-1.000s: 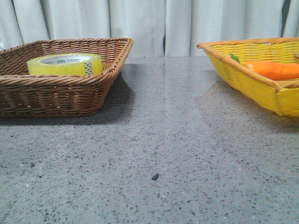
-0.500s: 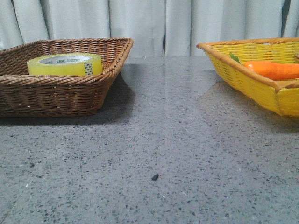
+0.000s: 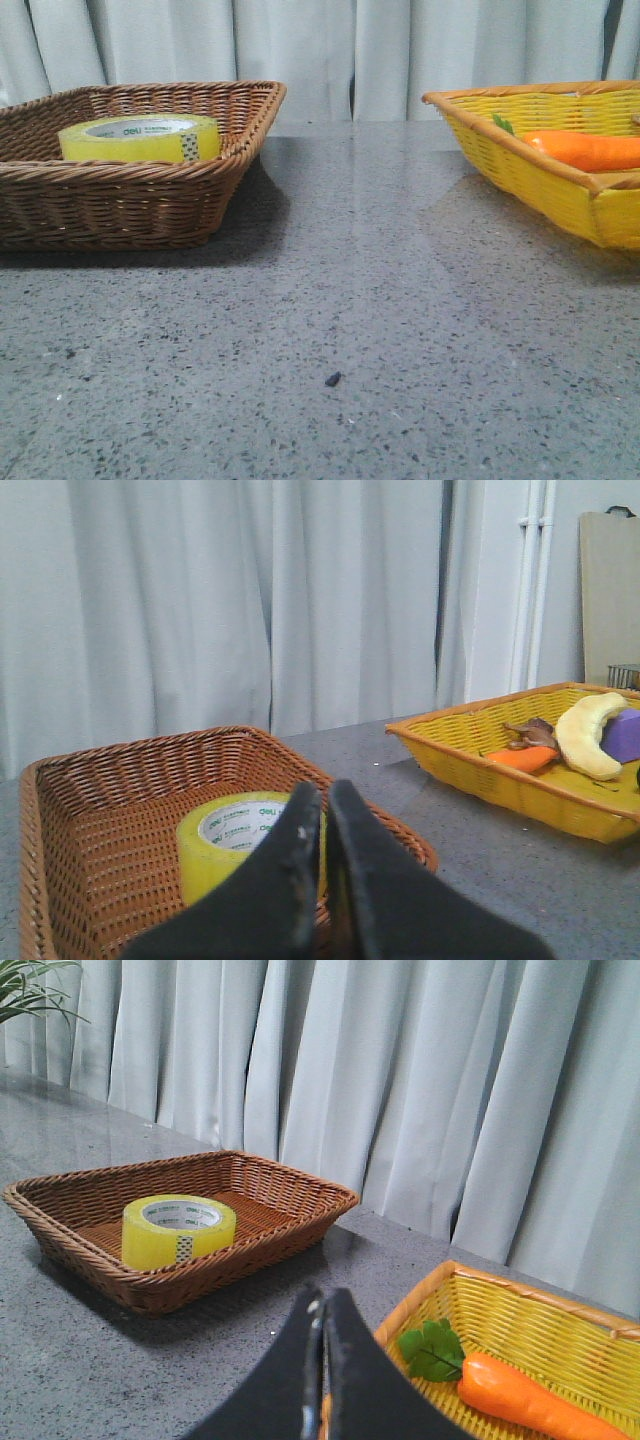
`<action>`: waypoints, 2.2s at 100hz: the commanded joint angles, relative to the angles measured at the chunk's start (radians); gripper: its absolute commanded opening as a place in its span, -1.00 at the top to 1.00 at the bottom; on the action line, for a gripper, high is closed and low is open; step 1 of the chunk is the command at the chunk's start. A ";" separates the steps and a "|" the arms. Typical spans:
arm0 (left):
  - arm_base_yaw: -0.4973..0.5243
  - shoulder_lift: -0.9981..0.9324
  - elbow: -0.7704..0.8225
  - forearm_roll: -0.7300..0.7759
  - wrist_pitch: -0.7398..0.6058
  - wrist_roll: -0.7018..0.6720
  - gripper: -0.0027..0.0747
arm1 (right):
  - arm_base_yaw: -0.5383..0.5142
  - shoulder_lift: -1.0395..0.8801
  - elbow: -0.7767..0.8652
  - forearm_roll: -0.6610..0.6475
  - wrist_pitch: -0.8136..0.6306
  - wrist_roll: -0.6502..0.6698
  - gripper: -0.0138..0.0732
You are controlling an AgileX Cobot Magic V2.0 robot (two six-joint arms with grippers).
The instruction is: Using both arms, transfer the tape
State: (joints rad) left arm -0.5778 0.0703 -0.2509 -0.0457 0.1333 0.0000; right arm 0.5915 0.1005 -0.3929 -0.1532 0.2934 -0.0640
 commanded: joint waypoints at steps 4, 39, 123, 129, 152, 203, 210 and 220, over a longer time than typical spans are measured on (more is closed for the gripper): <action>0.053 -0.027 0.063 -0.012 -0.173 0.000 0.99 | -0.003 0.009 -0.020 -0.004 -0.086 -0.003 0.83; 0.338 -0.106 0.260 -0.013 -0.141 0.000 0.99 | -0.003 0.009 -0.020 -0.004 -0.086 -0.003 0.83; 0.456 -0.106 0.263 -0.021 0.143 0.000 0.98 | -0.003 0.009 -0.020 -0.004 -0.086 -0.003 0.83; 0.456 -0.106 0.263 -0.021 0.143 0.000 0.98 | -0.003 0.009 -0.020 -0.004 -0.086 -0.003 0.83; 0.456 -0.106 0.263 -0.021 0.143 0.000 0.98 | -0.003 0.009 -0.010 -0.004 -0.089 -0.003 0.83; 0.456 -0.106 0.263 -0.021 0.143 0.000 0.98 | -0.418 0.005 0.362 0.102 -0.823 -0.003 0.83; 0.456 -0.106 0.263 -0.021 0.143 0.000 0.98 | -0.485 0.005 0.421 0.103 -0.884 -0.003 0.83; 0.456 -0.106 0.263 -0.021 0.143 0.000 0.98 | -0.553 0.001 0.419 0.103 -0.765 0.047 0.83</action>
State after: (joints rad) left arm -0.1248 -0.0055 0.0038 -0.0539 0.3284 0.0000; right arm 0.0923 0.0944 0.0112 -0.0572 -0.4351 -0.0484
